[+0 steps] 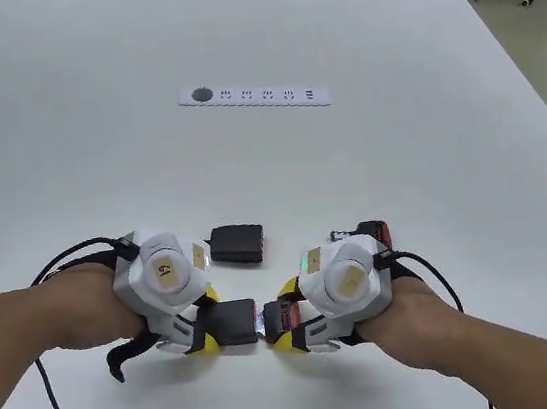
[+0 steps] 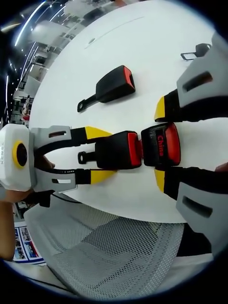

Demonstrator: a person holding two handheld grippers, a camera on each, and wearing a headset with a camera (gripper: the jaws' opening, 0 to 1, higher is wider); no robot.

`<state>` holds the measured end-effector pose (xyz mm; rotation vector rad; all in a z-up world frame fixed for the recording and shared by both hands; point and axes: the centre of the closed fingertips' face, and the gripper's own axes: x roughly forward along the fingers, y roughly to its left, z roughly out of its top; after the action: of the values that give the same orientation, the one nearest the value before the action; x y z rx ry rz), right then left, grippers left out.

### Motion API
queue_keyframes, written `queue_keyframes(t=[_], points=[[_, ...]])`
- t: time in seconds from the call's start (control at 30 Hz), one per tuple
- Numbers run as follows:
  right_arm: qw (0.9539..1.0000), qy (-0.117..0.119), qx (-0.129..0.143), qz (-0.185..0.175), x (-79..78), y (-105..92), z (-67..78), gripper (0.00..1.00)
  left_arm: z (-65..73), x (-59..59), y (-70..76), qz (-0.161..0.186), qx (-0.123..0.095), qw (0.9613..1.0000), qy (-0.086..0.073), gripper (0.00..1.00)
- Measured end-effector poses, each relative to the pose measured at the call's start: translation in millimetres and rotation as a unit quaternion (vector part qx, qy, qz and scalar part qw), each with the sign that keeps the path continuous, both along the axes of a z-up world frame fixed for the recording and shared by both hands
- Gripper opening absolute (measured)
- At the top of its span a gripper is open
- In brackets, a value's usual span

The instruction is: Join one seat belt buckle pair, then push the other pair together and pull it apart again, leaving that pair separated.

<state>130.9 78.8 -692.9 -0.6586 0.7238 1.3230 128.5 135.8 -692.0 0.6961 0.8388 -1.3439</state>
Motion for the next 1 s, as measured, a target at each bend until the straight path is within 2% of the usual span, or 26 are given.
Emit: queue_keyframes(t=[0.13, 0.23, 0.37, 0.47, 0.57, 0.63, 0.7, 0.73, 0.77, 0.83, 0.9, 0.97, 1.0], points=[[1.0000, 0.004, -0.002, -0.001, -0.1, 0.0, -1.0, 0.35, -0.8, 0.5, 1.3, -0.001, -0.002, 1.0000, -0.005, 0.35], [1.0000, 0.007, -0.005, -0.003, -1.9, -1.5, 0.5, 0.36, 0.6, 2.3, 4.8, -0.003, 0.008, 0.9997, -0.022, 0.44], [1.0000, 0.005, -0.002, -0.006, -2.9, -1.8, 6.0, 0.39, 5.9, 0.4, 3.8, 0.002, -0.002, 0.9998, -0.019, 0.48], [1.0000, 0.001, 0.002, -0.004, -4.7, -0.6, 14.4, 0.39, 18.2, -1.0, 0.7, 0.002, -0.010, 0.9996, -0.026, 0.49], [1.0000, -0.002, 0.008, -0.005, -3.0, 0.6, 22.6, 0.37, 28.3, -1.0, -3.8, 0.010, -0.021, 0.9994, -0.025, 0.48], [0.9999, -0.004, 0.008, -0.004, -2.3, 0.7, 24.1, 0.37, 30.7, 1.7, -5.3, 0.016, -0.024, 0.9992, -0.026, 0.48], [0.9999, -0.005, 0.010, -0.003, -1.2, 0.8, 26.0, 0.36, 27.9, 7.9, -2.3, 0.034, -0.014, 0.9991, -0.020, 0.48], [0.9999, -0.008, 0.011, -0.003, 0.1, 0.4, 27.5, 0.36, 28.0, 11.2, -2.7, 0.034, -0.015, 0.9990, -0.023, 0.48], [0.9999, -0.009, 0.013, -0.007, 3.3, -0.6, 28.9, 0.36, 29.9, 15.4, -3.7, 0.036, -0.020, 0.9988, -0.026, 0.48], [0.9998, -0.011, 0.016, -0.010, 6.4, -2.2, 33.6, 0.35, 33.4, 16.8, -8.7, 0.041, -0.029, 0.9985, -0.020, 0.49], [0.9996, -0.012, 0.020, -0.014, 11.1, -5.8, 35.5, 0.35, 36.1, 25.1, -8.7, 0.040, -0.037, 0.9983, -0.017, 0.49], [0.9995, -0.012, 0.022, -0.017, 14.2, -8.7, 39.6, 0.35, 40.1, 25.9, -13.8, 0.038, -0.043, 0.9982, -0.016, 0.50], [0.9995, -0.015, 0.023, -0.017, 16.8, -11.6, 42.6, 0.35, 39.5, 30.2, -13.7, 0.038, -0.047, 0.9980, -0.016, 0.49]])
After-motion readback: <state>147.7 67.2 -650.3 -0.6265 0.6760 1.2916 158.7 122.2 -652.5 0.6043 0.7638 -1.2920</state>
